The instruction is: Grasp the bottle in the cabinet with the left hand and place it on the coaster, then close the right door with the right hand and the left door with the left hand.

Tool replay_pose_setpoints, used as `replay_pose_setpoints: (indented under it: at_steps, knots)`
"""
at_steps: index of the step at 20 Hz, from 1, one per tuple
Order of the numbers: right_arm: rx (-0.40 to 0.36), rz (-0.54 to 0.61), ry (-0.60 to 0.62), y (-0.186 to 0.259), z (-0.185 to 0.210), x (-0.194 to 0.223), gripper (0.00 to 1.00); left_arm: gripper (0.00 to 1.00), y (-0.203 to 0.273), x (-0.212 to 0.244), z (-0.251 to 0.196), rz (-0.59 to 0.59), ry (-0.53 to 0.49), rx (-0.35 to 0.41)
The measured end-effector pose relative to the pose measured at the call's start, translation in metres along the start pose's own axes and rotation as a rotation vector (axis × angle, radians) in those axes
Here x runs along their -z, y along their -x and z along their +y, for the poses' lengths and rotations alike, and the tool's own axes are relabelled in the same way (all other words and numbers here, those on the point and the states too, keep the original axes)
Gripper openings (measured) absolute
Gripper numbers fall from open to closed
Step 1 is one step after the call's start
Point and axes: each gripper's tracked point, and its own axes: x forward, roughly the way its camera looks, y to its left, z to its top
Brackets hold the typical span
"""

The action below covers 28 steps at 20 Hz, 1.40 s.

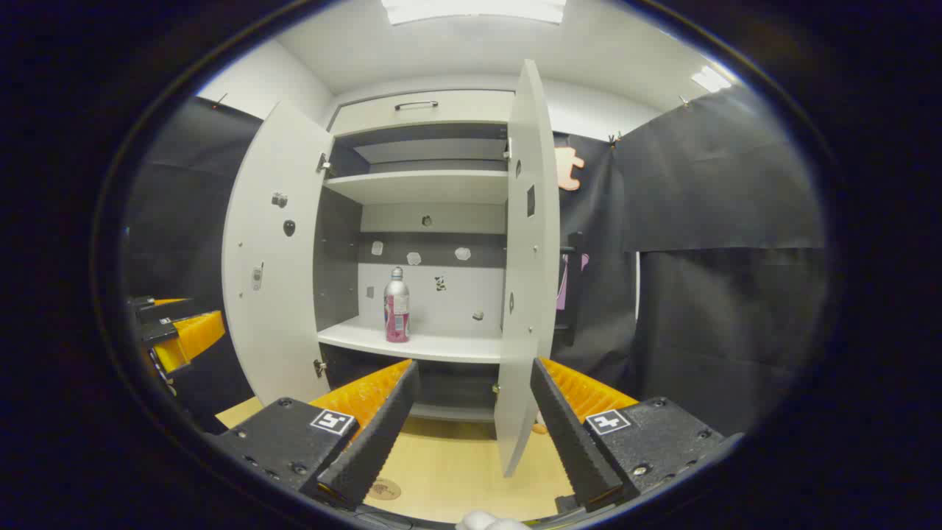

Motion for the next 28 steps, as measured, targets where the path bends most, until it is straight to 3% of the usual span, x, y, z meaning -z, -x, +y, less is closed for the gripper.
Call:
replay_pose_setpoints:
  at_steps: [11, 16, 22, 28]
  knots:
    - [-0.033, 0.006, 0.012, -0.010, 0.012, 0.005, 0.99, 0.98, -0.012, 0.002, 0.006, 0.015, -0.001, -0.008]
    - [-0.024, 0.015, 0.014, -0.021, 0.014, 0.004, 0.99, 0.98, -0.036, 0.002, -0.002, 0.023, -0.005, 0.022]
    - [0.016, 0.022, 0.014, -0.023, 0.004, 0.000, 0.99, 0.97, -0.109, -0.012, -0.034, -0.013, -0.010, 0.090]
    - [0.033, 0.037, 0.014, -0.026, 0.003, -0.004, 0.99, 0.97, -0.225, -0.037, -0.072, -0.064, 0.018, 0.127]
